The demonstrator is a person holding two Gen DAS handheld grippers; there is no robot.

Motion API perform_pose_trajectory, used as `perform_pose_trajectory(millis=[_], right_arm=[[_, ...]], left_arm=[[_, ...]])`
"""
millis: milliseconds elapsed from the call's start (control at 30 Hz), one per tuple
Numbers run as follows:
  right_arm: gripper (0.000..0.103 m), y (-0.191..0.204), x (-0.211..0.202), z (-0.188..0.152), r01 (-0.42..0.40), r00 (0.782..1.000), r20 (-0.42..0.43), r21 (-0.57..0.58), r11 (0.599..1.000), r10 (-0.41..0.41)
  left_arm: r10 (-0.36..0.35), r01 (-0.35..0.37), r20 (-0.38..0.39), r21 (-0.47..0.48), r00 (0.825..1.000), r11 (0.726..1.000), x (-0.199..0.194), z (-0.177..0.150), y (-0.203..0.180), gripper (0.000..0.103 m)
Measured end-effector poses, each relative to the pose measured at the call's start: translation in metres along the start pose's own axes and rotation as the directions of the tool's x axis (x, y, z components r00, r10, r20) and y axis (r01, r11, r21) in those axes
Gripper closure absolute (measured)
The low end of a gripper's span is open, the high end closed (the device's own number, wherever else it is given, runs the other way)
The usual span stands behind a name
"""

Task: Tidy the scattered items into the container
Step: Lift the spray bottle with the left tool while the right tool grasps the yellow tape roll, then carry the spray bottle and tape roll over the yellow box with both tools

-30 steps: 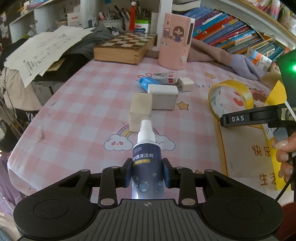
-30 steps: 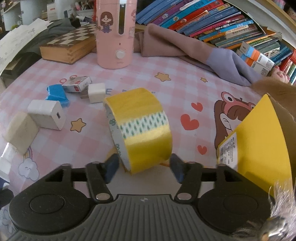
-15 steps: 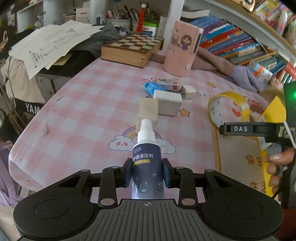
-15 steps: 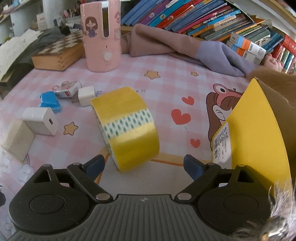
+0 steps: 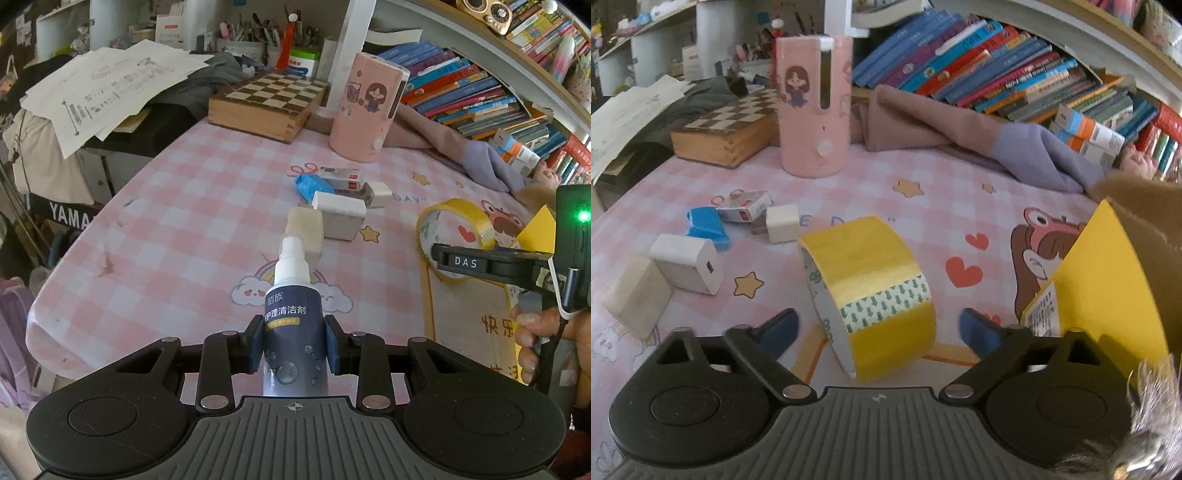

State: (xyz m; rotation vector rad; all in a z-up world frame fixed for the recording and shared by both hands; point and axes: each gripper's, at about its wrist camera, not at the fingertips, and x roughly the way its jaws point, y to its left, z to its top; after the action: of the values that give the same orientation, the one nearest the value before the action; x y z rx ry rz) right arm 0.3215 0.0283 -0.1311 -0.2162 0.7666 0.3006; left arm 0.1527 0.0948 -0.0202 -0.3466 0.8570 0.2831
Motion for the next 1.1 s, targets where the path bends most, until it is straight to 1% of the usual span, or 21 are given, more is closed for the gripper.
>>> perform_pose_trajectory(millis=[67,167,333,367,433,467,500,767,933,1100], right_arm=[[0.066,0.0,-0.001,0.0,0.0,1.0,-0.011,-0.002,1.0,0.0],[0.066,-0.004,-0.008,-0.002,-0.049,0.999,-0.011,0.025,0.999,0.049],[0.068,-0.002,-0.029,0.001,-0.092,0.995,0.03,0.04,0.995,0.09],[0.07,-0.002,-0.034,0.002,-0.097,0.995,0.039,0.046,0.994,0.096],[0.082,-0.002,-0.044,0.003,-0.104,0.994,0.042,0.054,0.993,0.102],[0.091,-0.002,-0.048,0.003,-0.113,0.993,0.04,0.06,0.992,0.111],[0.096,-0.003,-0.052,0.002,-0.125,0.992,0.041,0.071,0.99,0.123],[0.097,0.0,-0.088,-0.005,-0.128,0.989,0.087,0.109,0.986,0.119],[0.097,0.003,-0.114,-0.011,-0.142,0.986,0.106,0.138,0.98,0.128],[0.097,0.009,-0.141,-0.026,-0.152,0.985,0.102,0.157,0.976,0.137]], left_arm=[[-0.001,0.001,0.003,0.002,1.0,1.0,-0.002,0.001,0.0,0.072],[-0.012,0.012,0.016,0.004,1.0,1.0,-0.005,0.002,0.001,0.072],[-0.037,0.037,0.042,0.001,0.998,0.999,-0.011,0.006,0.004,0.072],[-0.044,0.044,0.049,0.0,0.998,0.999,-0.013,0.007,0.005,0.072],[-0.06,0.061,0.064,-0.004,0.996,0.998,-0.018,0.01,0.007,0.072],[-0.067,0.068,0.07,-0.006,0.995,0.998,-0.02,0.011,0.008,0.072],[-0.074,0.075,0.075,-0.006,0.994,0.997,-0.022,0.012,0.008,0.072],[-0.124,0.123,0.093,0.012,0.988,0.992,-0.039,0.006,0.013,0.072],[-0.149,0.15,0.112,-0.006,0.983,0.989,-0.055,-0.003,0.022,0.072],[-0.18,0.185,0.128,-0.029,0.975,0.982,-0.074,-0.016,0.033,0.072]])
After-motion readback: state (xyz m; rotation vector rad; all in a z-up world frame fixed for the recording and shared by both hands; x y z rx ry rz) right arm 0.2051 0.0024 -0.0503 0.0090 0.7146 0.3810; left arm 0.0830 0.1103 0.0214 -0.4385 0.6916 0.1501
